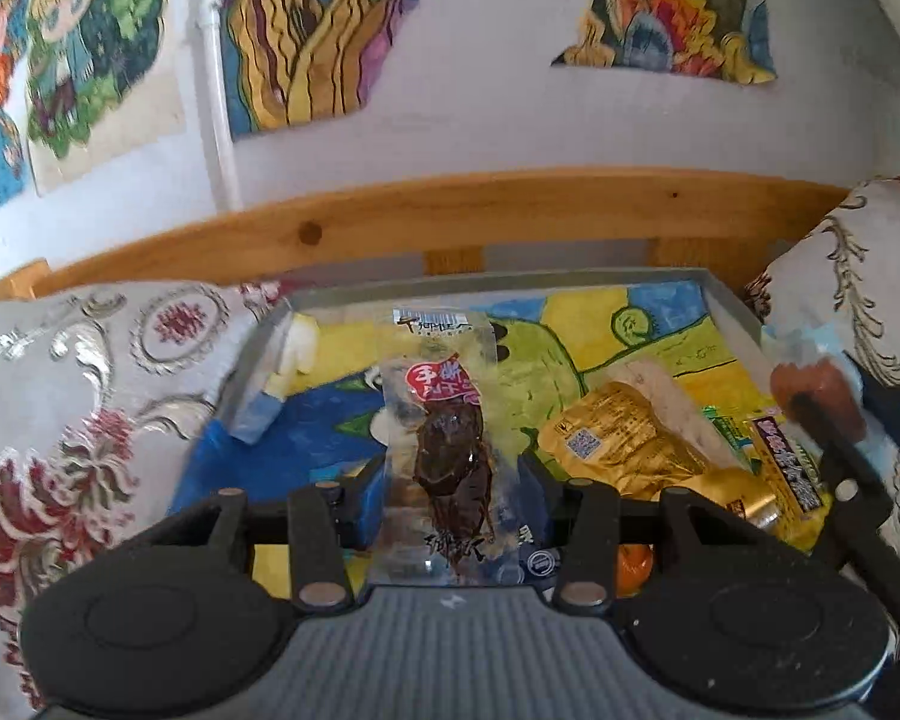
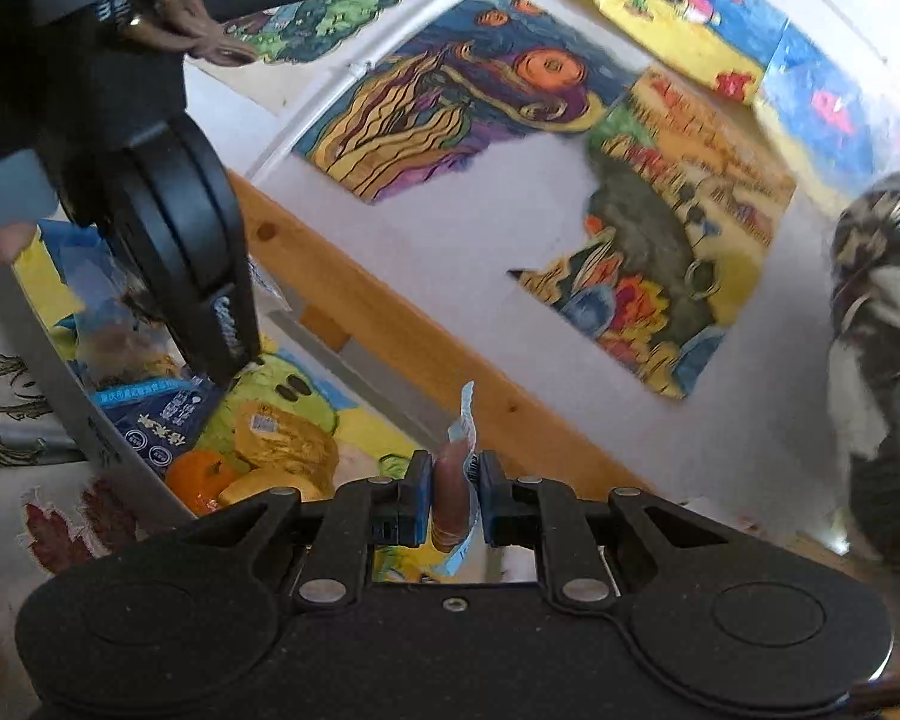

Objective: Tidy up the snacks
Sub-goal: 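Carry the dried-meat bag and sausage pack into the tray and open both tools, then withdraw both tools from the tray toward the remaining snacks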

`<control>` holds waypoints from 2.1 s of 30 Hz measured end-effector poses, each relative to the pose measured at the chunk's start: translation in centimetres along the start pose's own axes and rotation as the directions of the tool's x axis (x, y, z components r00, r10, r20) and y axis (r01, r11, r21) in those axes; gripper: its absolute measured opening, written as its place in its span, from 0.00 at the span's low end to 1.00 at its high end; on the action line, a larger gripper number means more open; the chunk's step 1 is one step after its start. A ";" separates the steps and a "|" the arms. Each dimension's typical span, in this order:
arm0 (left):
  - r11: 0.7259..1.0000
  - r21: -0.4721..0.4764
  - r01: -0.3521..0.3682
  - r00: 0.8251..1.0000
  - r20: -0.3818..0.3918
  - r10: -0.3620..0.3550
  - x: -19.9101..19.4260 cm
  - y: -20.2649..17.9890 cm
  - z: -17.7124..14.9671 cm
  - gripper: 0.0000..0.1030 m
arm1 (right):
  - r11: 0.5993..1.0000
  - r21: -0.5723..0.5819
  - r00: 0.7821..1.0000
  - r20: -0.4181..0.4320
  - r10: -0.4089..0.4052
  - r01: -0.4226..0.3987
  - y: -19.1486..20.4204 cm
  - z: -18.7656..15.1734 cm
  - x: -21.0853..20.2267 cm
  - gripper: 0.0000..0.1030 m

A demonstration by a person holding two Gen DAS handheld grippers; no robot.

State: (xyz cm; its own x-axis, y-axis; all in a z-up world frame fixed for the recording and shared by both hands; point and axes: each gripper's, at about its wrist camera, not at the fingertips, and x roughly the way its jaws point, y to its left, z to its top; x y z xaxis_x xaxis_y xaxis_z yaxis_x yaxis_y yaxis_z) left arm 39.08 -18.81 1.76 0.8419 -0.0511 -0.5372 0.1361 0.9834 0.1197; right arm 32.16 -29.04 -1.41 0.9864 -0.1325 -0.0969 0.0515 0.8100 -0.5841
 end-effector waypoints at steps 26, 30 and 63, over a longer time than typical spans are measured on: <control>0.930 -0.358 0.080 0.997 0.036 -0.072 -3.3 7.5 0.6 0.92 | 0.800 0.598 0.994 -0.043 0.098 -0.053 -8.1 2.6 -0.5 0.67; 0.925 -0.372 0.079 0.993 0.115 -0.039 -6.4 8.3 0.7 0.99 | 0.793 0.607 0.996 -0.012 0.086 -0.061 -8.8 3.9 -2.9 0.82; 0.915 -0.403 -0.021 0.994 0.092 0.063 -21.5 14.1 -12.7 0.99 | 0.770 0.636 0.986 -0.090 0.139 -0.051 -4.0 3.0 -22.6 0.99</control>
State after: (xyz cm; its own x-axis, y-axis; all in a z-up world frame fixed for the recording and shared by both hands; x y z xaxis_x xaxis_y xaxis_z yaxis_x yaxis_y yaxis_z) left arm 16.28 -1.61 4.38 0.8932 -0.0047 -0.4496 -0.1035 0.9710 -0.2157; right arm 10.13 -27.59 5.54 0.9660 -0.0694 -0.2489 0.0889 0.9937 0.0679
